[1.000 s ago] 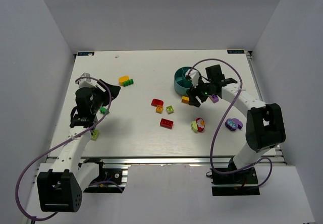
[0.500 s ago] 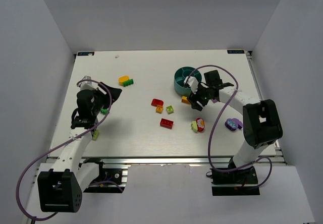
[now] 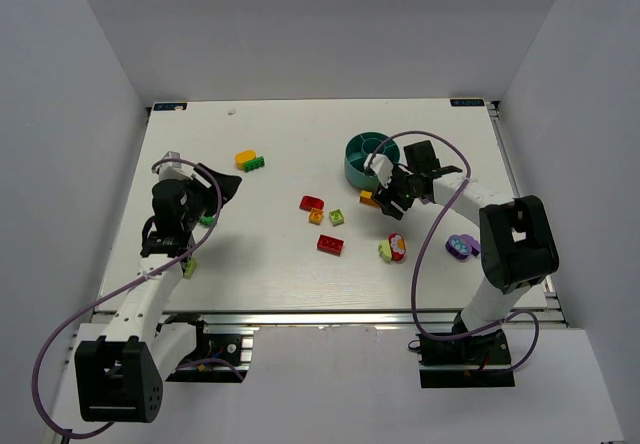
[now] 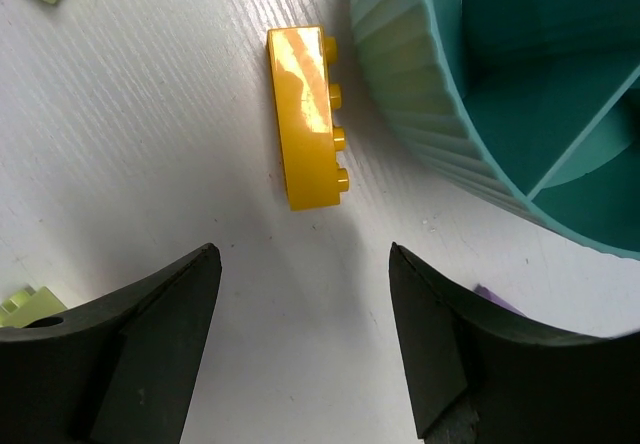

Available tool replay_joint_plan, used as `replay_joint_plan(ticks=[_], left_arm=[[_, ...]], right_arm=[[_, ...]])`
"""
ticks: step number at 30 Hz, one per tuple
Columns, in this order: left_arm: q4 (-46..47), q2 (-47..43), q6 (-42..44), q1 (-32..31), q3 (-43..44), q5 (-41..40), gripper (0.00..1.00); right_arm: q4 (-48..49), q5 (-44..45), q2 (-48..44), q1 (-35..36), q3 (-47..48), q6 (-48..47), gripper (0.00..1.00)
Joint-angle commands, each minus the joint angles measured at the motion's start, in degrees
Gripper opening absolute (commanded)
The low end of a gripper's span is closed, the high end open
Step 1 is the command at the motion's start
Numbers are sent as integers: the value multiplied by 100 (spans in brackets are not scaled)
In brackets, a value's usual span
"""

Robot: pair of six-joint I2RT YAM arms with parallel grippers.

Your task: Sort the legos into containers by color

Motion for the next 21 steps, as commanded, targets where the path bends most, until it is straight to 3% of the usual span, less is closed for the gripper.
replay_joint_plan(ticks=[1, 21], left_arm=[[108, -198, -9, -19, -122, 63, 76], [109, -189, -89, -19, -157, 37, 76]], right_arm=[[113, 77, 46, -20, 33, -222, 73], [605, 78, 442, 252, 200, -389, 72]])
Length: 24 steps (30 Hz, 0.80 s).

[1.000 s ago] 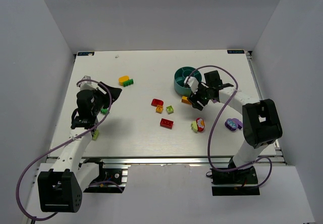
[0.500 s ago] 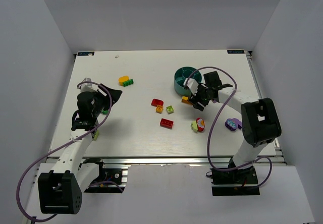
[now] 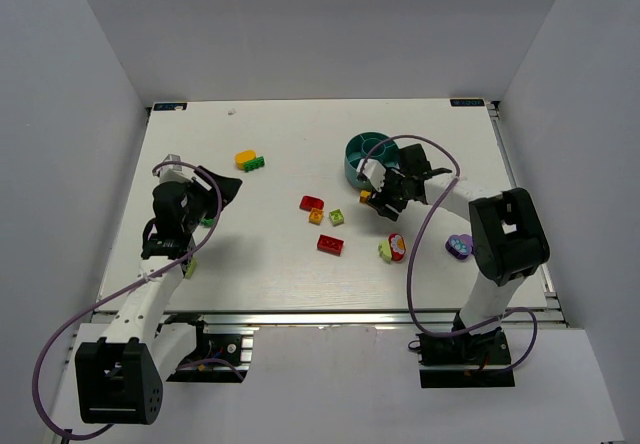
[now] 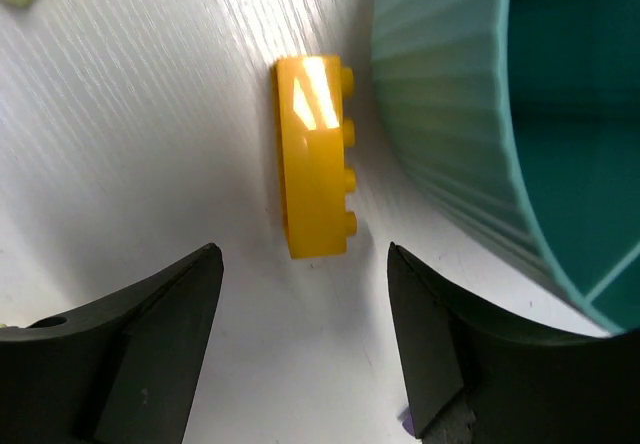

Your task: Sort the legos into containers by color

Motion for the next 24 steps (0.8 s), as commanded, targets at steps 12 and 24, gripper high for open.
replay_joint_plan(ticks=[12, 24], left_arm=[[141, -23, -30, -19, 9, 43, 75], [308, 30, -47, -28, -17, 227, 75]], right_arm=[[282, -231, 363, 238, 440, -173, 52], [-60, -1020, -251, 265, 309, -261, 6]])
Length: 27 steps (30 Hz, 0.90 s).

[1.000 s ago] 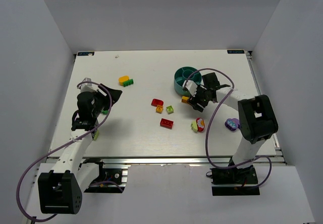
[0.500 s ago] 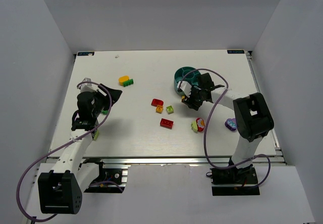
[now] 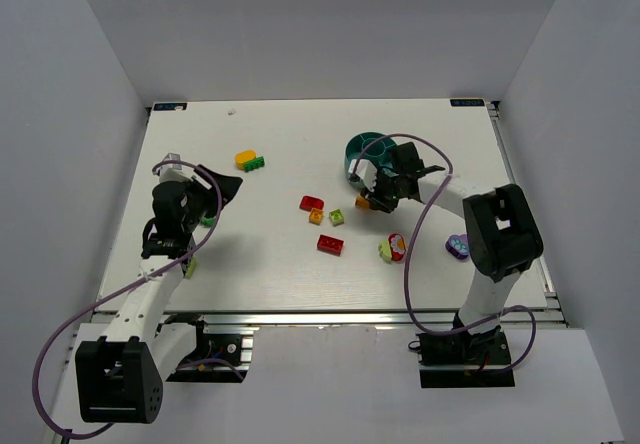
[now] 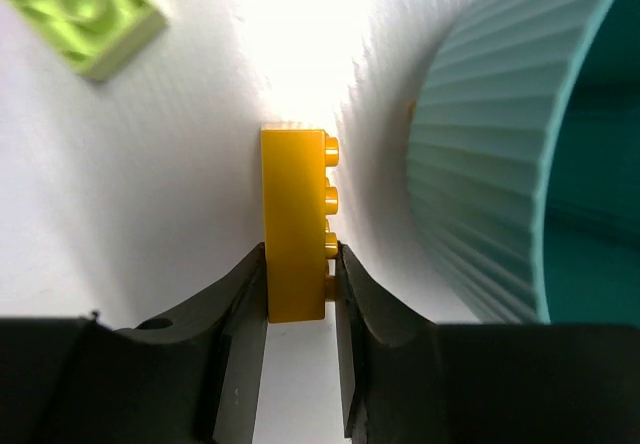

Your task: Sort the legos into containers by color

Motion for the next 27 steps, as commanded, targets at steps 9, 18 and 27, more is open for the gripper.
replay_joint_plan(ticks=[9, 18, 27], left_arm=[[520, 169, -168, -124, -79, 342, 75], [634, 441, -133, -222, 79, 412, 75], [661, 634, -28, -239, 193, 448, 75]], right_arm=[[-811, -854, -1707, -44, 616, 1309, 0], [-592, -238, -1262, -1001, 1908, 3551, 0], [-259, -184, -224, -1169, 2682, 3719, 0]])
